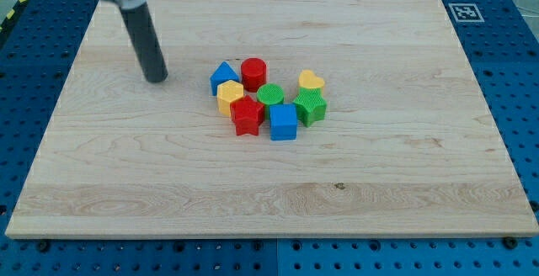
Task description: Push blue triangle into red circle and yellow hexagon
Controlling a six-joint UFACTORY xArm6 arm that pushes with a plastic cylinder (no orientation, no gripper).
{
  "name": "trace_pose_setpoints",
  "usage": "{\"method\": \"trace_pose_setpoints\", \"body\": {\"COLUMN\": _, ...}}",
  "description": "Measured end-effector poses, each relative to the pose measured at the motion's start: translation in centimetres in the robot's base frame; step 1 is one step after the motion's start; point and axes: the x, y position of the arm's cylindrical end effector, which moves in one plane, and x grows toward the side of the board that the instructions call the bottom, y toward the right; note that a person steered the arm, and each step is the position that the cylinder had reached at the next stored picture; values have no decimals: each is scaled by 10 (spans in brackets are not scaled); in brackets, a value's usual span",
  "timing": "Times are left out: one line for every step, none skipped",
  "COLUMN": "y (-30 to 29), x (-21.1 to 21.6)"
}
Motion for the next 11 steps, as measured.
{"method": "trace_pose_setpoints", "body": {"y": 11, "x": 37}}
{"method": "trace_pose_setpoints", "body": {"y": 40, "x": 45}}
{"method": "trace_pose_setpoints", "body": {"y": 66, "x": 45}}
{"method": "trace_pose_setpoints", "body": {"y": 64, "x": 43}}
{"method": "trace_pose_setpoints", "body": {"y": 68, "x": 36}}
{"method": "trace_pose_setpoints", "body": {"y": 75, "x": 28}}
{"method": "trace_pose_setpoints", "body": {"y": 45, "x": 9}}
{"method": "trace_pose_setpoints", "body": {"y": 29, "x": -18}}
{"method": "trace_pose_setpoints", "body": {"y": 57, "x": -19}}
{"method": "trace_pose_setpoints", "body": {"y": 87, "x": -12}}
{"method": "trace_pose_setpoints", "body": {"y": 94, "x": -13}}
